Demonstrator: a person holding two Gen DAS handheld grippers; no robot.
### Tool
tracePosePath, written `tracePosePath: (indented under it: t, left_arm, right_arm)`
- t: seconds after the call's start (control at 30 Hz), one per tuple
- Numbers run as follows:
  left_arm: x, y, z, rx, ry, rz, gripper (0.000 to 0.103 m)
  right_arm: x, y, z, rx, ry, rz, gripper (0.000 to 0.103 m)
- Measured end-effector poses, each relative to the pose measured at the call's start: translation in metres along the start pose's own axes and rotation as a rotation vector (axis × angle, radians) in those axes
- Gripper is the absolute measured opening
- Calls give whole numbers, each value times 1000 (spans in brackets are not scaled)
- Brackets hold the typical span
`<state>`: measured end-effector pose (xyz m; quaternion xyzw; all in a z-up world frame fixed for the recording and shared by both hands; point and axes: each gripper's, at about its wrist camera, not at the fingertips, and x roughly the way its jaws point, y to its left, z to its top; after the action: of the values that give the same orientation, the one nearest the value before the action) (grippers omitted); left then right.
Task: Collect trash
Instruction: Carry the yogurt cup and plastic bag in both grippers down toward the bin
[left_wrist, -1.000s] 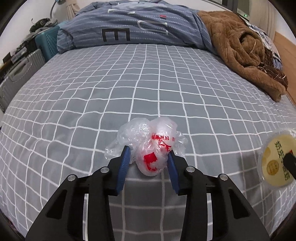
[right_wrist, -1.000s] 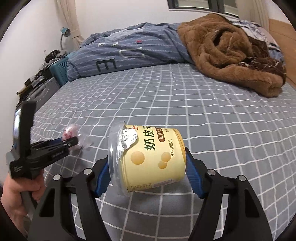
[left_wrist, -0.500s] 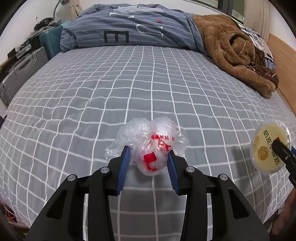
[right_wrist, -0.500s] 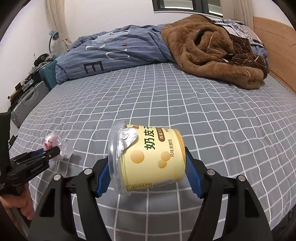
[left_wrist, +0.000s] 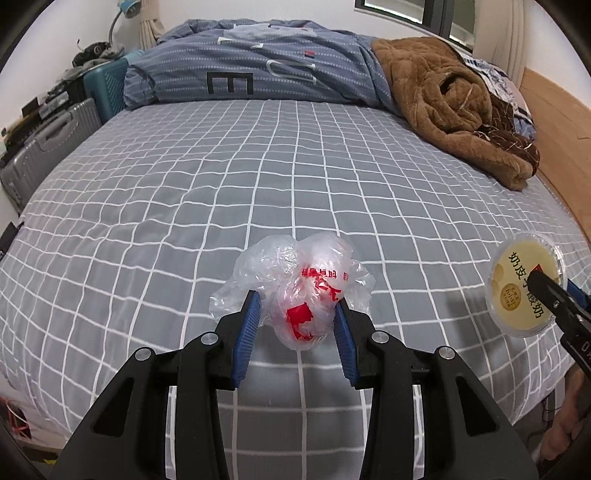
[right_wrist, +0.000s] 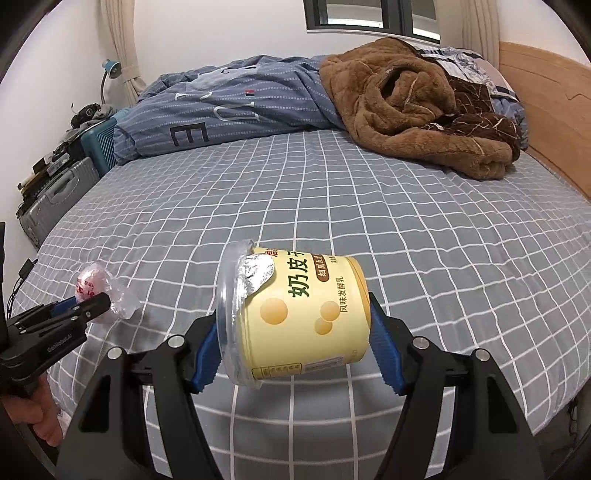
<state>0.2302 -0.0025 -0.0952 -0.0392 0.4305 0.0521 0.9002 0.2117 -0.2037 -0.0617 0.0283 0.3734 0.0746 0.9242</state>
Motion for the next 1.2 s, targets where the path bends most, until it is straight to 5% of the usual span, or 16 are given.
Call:
tracePosePath:
  t: [1.2]
  left_arm:
    - [-91, -19, -97, 32, -8, -73, 38]
  right_arm:
    - [-90, 0, -81, -29, 2, -16, 66]
